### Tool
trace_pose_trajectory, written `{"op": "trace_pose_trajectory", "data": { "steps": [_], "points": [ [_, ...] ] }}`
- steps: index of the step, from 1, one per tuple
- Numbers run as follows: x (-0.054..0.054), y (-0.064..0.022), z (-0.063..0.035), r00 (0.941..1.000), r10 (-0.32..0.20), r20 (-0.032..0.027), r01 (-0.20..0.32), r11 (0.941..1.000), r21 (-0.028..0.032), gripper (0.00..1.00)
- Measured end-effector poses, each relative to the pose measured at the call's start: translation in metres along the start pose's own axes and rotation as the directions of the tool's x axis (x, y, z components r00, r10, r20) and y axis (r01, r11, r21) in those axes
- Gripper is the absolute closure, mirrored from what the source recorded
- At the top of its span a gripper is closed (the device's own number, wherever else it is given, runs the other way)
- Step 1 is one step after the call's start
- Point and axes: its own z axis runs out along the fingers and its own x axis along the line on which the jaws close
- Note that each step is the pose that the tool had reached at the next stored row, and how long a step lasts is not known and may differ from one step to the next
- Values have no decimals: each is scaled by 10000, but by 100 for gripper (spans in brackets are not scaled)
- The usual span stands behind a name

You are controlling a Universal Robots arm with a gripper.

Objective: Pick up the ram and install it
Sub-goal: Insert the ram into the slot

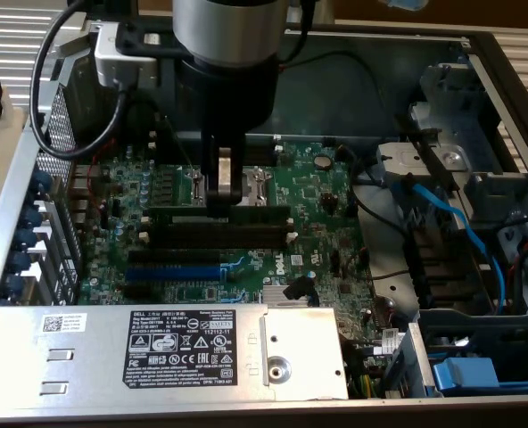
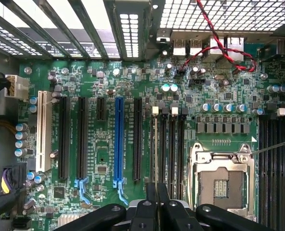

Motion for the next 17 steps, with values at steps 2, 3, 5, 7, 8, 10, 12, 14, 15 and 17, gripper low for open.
{"op": "trace_pose_trajectory", "data": {
  "steps": [2, 3, 5, 7, 8, 10, 12, 14, 15, 17],
  "points": [
    [-7, -5, 7, 10000, 1, -8, -1, 10000, -1, 88],
    [-14, -8, 11, 10000, 0, -12, 0, 10000, 0, 88],
    [-31, -10, 29, 10000, 0, -66, 0, 10000, 0, 88],
    [-33, -10, 43, 9999, -1, -148, 1, 10000, 0, 88],
    [-35, -10, 49, 9998, -1, -203, 1, 10000, -1, 88],
    [-47, -11, 62, 9996, 0, -280, 0, 10000, -1, 88],
    [-60, -11, 68, 9995, -4, -310, 4, 10000, 0, 88],
    [-61, -12, 68, 9995, -13, -319, 13, 10000, 0, 88],
    [-63, -13, 69, 9995, -17, -327, 17, 10000, 1, 88],
    [-73, -12, 70, 9994, -25, -353, 25, 10000, 3, 88]
  ]
}}
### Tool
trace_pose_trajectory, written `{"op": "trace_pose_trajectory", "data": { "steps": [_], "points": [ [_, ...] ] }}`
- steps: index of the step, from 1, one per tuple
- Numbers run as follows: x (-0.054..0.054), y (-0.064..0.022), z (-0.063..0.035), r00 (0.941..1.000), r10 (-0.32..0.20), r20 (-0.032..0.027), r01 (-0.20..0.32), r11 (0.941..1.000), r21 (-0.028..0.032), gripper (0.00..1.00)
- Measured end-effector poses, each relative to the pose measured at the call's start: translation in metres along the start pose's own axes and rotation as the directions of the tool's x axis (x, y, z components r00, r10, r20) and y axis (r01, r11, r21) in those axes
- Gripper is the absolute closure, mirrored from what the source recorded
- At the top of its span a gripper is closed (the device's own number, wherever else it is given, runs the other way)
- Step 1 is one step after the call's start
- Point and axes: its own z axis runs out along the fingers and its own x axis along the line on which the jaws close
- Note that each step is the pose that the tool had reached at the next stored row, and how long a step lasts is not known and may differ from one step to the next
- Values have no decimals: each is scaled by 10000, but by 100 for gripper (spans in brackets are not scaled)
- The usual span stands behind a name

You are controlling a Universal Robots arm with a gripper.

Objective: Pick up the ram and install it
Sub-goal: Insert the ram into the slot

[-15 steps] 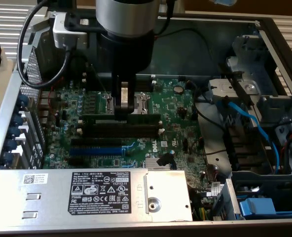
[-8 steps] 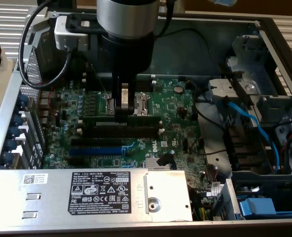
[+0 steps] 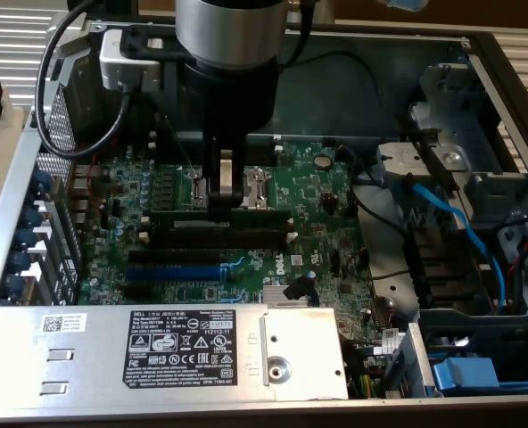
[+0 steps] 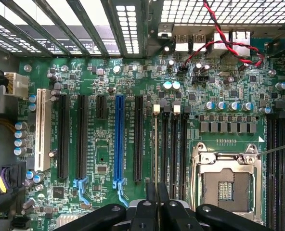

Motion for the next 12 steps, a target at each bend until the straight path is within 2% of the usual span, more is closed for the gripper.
{"op": "trace_pose_trajectory", "data": {
  "steps": [3, 12],
  "points": [
    [-7, 0, 1, 10000, -3, -16, 3, 10000, 7, 88],
    [-9, 1, 18, 10000, 4, -16, -4, 10000, 8, 88]
  ]
}}
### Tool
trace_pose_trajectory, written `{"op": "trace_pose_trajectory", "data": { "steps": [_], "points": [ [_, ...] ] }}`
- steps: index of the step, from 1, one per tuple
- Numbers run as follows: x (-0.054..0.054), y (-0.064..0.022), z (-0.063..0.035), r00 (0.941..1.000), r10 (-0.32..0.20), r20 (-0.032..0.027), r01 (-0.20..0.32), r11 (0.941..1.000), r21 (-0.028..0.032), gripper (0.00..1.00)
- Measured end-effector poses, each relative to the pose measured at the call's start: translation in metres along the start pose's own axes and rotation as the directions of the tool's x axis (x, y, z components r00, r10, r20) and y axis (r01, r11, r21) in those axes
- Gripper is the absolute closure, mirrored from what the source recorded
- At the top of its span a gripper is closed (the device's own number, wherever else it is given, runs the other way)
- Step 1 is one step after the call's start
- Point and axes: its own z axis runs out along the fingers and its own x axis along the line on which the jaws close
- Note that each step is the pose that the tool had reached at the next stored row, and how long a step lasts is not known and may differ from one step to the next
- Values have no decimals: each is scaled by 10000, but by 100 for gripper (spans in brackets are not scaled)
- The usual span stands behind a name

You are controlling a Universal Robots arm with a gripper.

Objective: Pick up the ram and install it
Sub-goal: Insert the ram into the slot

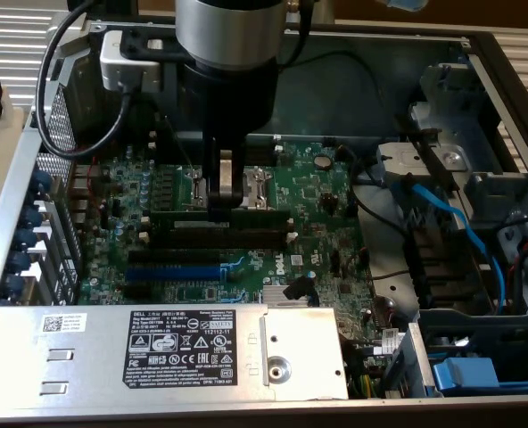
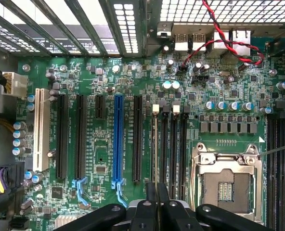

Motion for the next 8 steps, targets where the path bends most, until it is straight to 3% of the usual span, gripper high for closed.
{"op": "trace_pose_trajectory", "data": {
  "steps": [8],
  "points": [
    [0, 11, 6, 10000, 89, 1, -89, 10000, -3, 88]
  ]
}}
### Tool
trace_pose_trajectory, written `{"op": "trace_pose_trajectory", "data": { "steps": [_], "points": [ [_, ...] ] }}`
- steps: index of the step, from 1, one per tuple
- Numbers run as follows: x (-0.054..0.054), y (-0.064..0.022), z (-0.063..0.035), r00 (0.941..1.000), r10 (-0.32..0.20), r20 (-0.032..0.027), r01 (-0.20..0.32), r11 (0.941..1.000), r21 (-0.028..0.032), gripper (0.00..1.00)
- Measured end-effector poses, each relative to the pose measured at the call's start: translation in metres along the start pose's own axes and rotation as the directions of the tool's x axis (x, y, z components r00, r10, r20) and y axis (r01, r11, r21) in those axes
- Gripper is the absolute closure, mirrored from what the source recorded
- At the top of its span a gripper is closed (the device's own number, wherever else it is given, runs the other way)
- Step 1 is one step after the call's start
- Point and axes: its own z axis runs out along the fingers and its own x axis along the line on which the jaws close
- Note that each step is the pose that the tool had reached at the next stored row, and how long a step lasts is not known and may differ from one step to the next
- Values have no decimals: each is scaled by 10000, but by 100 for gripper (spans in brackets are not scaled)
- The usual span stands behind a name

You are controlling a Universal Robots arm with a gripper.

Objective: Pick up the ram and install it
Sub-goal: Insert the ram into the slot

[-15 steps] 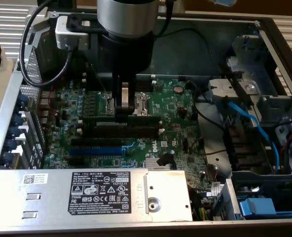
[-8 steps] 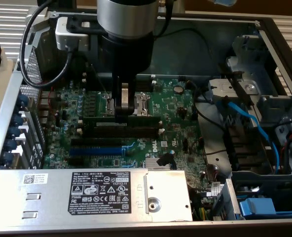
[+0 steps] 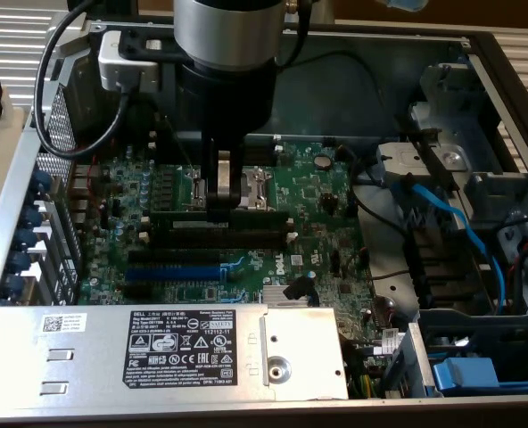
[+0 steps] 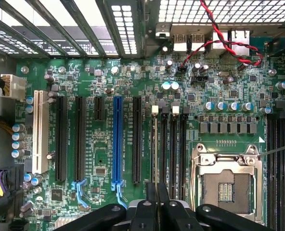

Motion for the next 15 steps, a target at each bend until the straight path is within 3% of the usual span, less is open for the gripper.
{"op": "trace_pose_trajectory", "data": {
  "steps": [15],
  "points": [
    [-4, -1, 26, 10000, 17, 4, -17, 10000, 2, 88]
  ]
}}
